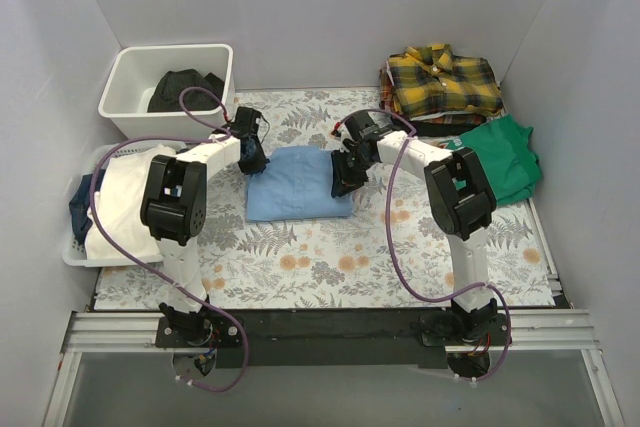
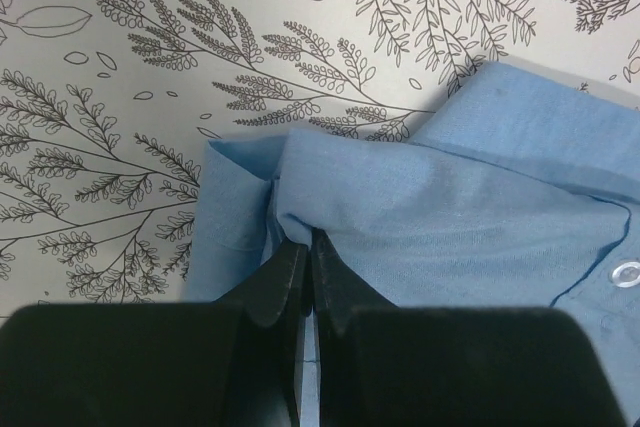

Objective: Fold and stack the long sleeve shirts
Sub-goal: Fold the shirt

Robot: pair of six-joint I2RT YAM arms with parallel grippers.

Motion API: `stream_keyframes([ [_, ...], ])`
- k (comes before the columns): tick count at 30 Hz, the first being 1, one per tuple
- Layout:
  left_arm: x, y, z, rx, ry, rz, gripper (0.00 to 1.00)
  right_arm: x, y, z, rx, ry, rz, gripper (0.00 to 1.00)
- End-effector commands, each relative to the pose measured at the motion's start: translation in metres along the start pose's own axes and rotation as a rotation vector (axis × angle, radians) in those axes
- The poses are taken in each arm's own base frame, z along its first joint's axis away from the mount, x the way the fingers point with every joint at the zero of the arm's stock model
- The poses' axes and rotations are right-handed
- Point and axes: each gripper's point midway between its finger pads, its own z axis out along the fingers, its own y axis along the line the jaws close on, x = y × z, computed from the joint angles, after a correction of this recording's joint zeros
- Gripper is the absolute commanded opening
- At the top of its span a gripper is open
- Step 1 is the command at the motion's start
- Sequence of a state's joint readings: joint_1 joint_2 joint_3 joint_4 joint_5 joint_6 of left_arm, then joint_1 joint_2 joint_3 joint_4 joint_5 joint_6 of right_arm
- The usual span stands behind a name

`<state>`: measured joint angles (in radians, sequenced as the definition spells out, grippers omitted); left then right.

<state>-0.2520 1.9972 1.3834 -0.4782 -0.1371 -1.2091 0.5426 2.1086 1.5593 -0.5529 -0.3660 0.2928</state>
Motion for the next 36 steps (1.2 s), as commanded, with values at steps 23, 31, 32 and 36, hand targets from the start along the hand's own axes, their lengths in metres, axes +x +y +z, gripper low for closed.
stream_keyframes([
  [23,0.003,0.038,-0.057,-0.05,-0.016,0.02,0.67,-0.03,-0.019,-0.032,-0.07,-0.103,0.031,0.73],
  [31,0.043,0.029,-0.04,0.048,0.103,0.011,0.68,-0.023,-0.013,-0.004,-0.242,-0.101,0.067,0.75],
  [32,0.047,0.031,-0.038,0.041,0.115,0.006,0.67,-0.021,-0.014,0.002,-0.254,-0.099,0.08,0.76],
  [36,0.065,0.049,-0.029,-0.036,0.156,0.011,0.63,-0.007,-0.019,0.022,-0.296,-0.062,0.117,0.76],
])
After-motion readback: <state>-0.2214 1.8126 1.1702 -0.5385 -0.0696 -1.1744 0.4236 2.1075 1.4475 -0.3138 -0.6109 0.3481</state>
